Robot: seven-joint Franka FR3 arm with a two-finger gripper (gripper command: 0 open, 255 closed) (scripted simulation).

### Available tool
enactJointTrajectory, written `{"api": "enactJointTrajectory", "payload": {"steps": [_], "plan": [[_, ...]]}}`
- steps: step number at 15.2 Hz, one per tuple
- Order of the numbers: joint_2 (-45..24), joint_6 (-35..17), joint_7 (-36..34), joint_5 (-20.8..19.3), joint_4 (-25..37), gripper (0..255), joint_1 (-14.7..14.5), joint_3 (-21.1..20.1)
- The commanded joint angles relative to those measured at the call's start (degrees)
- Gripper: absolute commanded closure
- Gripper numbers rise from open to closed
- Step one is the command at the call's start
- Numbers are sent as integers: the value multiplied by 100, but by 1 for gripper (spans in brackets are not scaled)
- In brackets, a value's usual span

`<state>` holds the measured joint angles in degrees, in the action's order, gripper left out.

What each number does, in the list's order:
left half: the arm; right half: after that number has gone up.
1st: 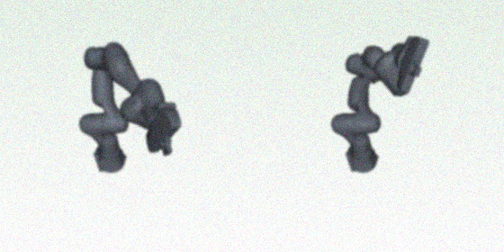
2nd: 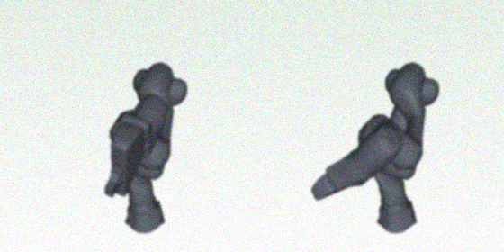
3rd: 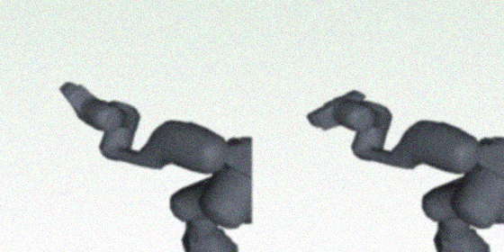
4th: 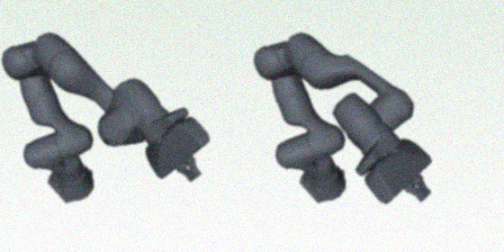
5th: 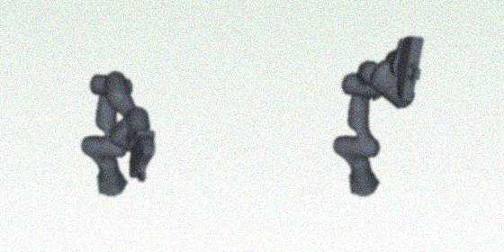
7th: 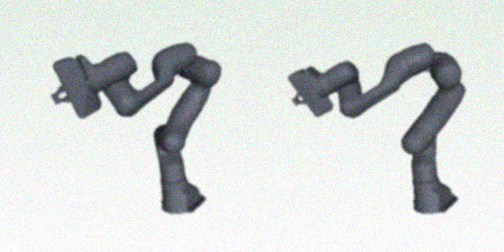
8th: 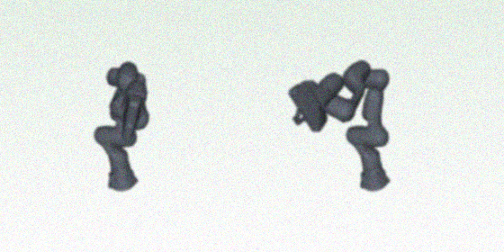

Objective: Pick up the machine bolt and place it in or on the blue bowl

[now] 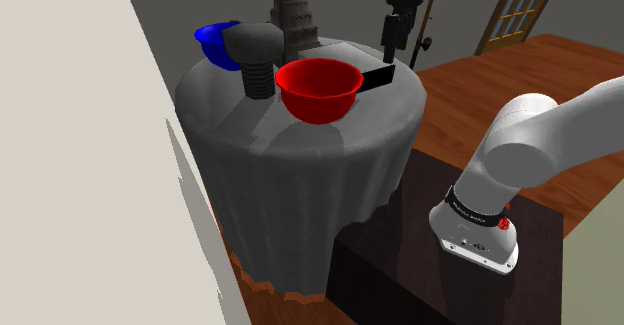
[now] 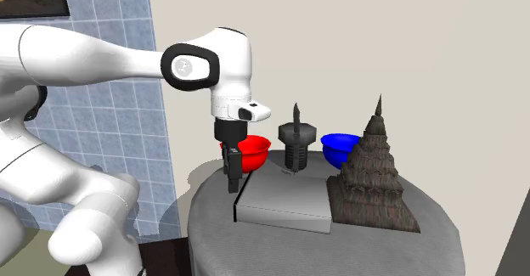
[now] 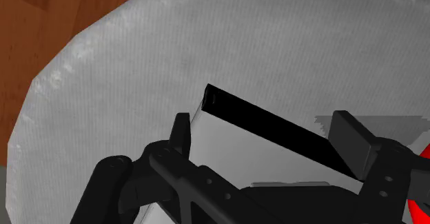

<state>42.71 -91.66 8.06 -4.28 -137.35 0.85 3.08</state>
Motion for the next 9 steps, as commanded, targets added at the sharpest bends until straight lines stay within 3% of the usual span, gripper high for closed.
{"api": "enactJointTrajectory", "payload": {"steps": [1,9], "plan": [[0,0,0,0,0,0,0,0],[-762,-695,-868,2889,-61,0,-282,823]]}}
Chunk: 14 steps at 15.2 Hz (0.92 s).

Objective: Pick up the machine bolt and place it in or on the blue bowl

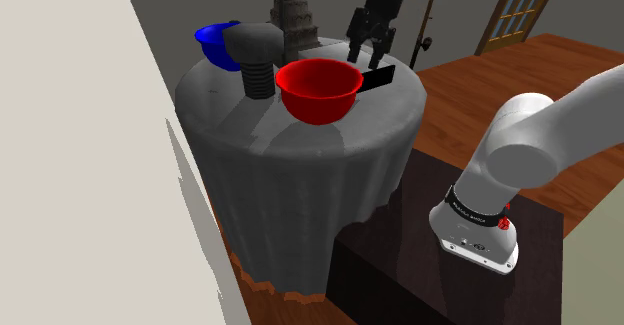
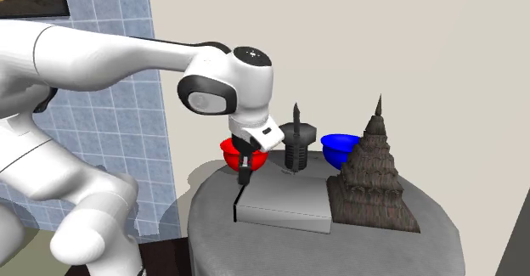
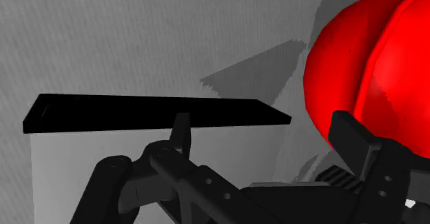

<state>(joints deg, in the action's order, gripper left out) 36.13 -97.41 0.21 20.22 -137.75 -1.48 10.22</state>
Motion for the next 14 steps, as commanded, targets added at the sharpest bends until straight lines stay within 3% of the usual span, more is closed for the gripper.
{"api": "enactJointTrajectory", "payload": {"steps": [1,6,12,14], "plan": [[-187,-239,-144,824,-55,0,-105,206],[-598,-847,-254,2888,-238,0,-451,656],[-1144,-1346,15,5678,-361,0,-968,1114],[-1204,-1450,53,5803,-351,0,-1034,1029]]}}
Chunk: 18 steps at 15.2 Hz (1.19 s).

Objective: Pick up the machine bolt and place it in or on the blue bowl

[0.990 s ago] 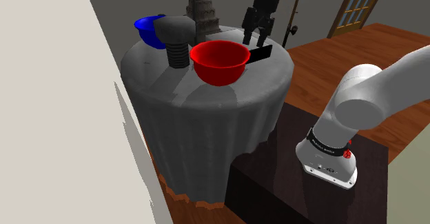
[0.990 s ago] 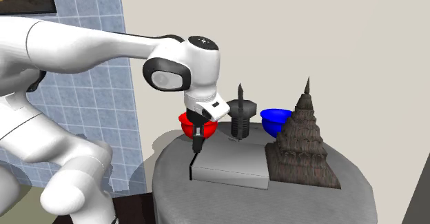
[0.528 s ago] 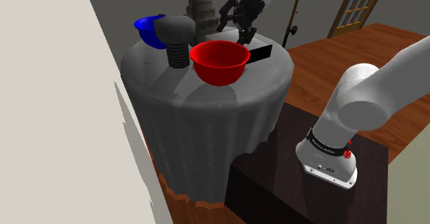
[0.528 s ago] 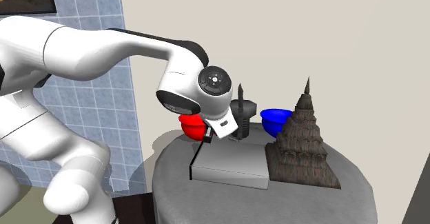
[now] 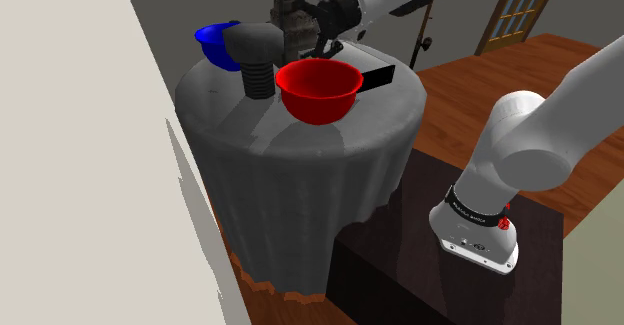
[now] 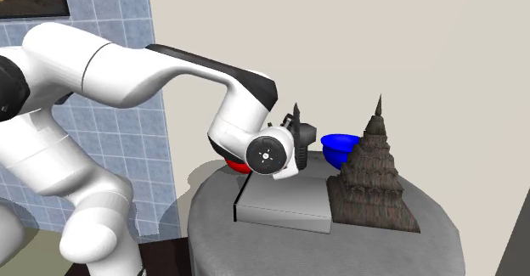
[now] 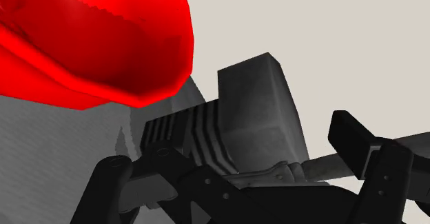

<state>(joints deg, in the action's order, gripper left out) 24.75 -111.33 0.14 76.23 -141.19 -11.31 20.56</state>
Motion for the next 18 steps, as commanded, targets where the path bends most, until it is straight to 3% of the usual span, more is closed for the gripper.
{"api": "enactJointTrajectory", "payload": {"steps": [1,6,14,15,18], "plan": [[-99,-109,79,264,0,0,-85,-45],[-259,-337,171,550,51,0,-245,-224],[-259,-336,171,549,51,0,-245,-224],[-259,-336,171,549,51,255,-245,-224],[-260,-336,171,549,52,255,-245,-224]]}}
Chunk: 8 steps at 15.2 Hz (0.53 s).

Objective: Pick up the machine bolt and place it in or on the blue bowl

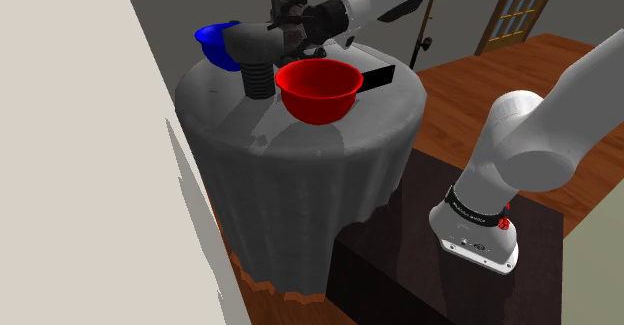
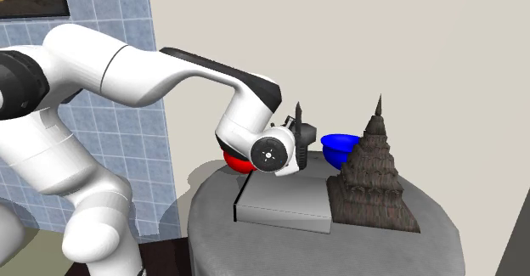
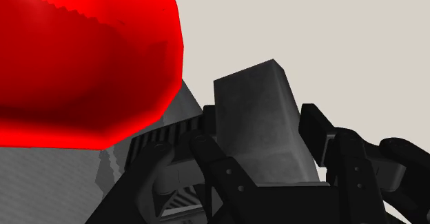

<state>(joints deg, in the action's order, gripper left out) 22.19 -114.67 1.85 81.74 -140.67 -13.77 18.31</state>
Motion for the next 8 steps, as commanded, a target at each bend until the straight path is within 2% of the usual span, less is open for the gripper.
{"api": "enactJointTrajectory", "payload": {"steps": [1,8], "plan": [[-2,-3,0,-1,-3,255,1,1],[68,-8,-152,-63,66,255,10,-25]]}}
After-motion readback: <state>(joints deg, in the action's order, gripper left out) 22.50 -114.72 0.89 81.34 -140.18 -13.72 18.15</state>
